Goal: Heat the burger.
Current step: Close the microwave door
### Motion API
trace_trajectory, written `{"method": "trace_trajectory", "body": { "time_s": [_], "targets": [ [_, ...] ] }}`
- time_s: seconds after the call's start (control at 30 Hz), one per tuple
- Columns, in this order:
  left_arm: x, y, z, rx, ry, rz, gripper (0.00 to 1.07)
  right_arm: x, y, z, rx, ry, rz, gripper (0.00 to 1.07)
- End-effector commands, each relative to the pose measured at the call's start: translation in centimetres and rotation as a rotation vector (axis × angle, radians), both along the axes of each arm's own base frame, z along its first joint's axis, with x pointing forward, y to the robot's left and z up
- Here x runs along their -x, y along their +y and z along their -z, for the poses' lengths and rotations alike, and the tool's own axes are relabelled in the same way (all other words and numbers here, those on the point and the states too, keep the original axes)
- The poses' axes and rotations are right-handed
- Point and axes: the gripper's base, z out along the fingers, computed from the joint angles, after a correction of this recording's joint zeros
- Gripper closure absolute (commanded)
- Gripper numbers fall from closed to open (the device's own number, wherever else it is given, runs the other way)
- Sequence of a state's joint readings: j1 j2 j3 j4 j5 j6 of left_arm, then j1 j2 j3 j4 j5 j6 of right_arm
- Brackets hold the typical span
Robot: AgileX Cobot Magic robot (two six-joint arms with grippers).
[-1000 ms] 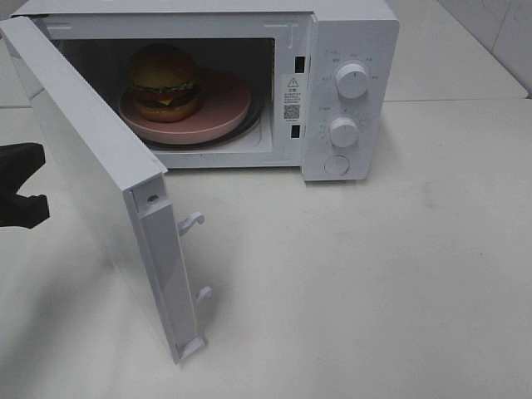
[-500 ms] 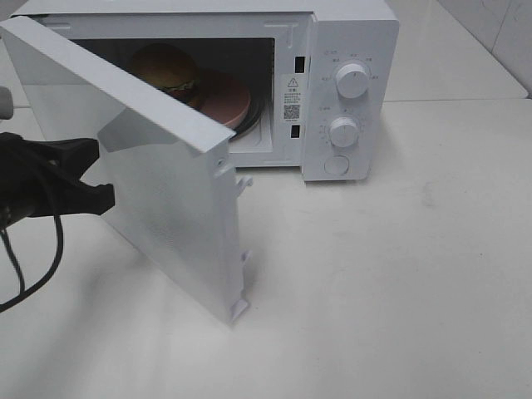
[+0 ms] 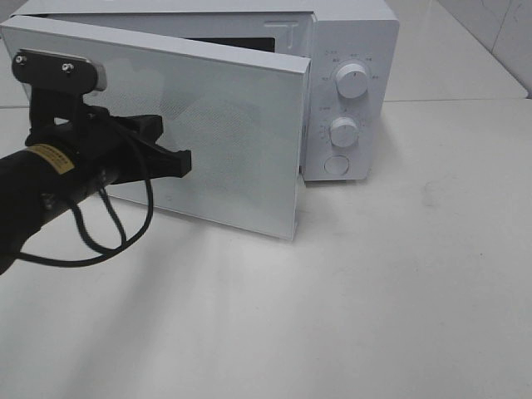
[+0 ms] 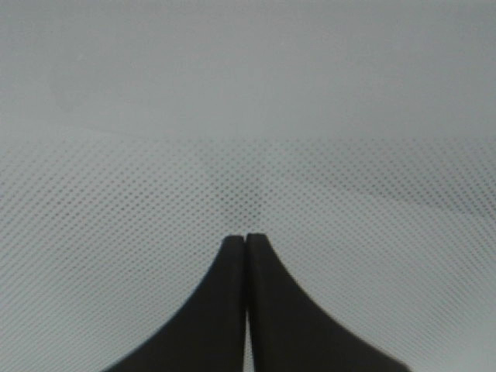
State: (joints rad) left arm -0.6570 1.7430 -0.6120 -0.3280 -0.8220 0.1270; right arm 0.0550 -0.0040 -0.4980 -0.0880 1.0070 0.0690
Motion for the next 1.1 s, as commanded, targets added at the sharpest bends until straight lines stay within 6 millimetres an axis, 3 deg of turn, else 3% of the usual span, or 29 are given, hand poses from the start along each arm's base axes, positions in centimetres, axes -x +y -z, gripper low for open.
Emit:
{"method": "trace_trajectory", "body": {
  "time_s": [0.03,0.2,0.3,0.47,1.1],
  "targets": [
    [-0.7,-1.2,-0.3,0.011,-0.016,-0.015,1.07,0.4,0.0,0.0,0.004,-0.037,0.005,0.31],
    [-2.4,-3.8,-0.6,0.014,-0.051,-0.027,1.07,0.4,0.0,0.0,0.004,-0.037,0.005,0.31],
    [-2.6,-4.0,-0.7,0.021,-0.054,-0.031,1.07,0.4,0.0,0.0,0.004,-0.037,0.005,0.31],
    [-4.7,-6.0,-1.0,0.054,-0.046,-0.042,1.07,0.4,0.0,0.0,0.004,-0.037,0.005,0.31],
    [-8.4,-8.6,-1.4,0.052,-0.050,-0.083,1.07,0.4,0.0,0.0,0.004,-0.037,0.005,0.31]
  ]
}}
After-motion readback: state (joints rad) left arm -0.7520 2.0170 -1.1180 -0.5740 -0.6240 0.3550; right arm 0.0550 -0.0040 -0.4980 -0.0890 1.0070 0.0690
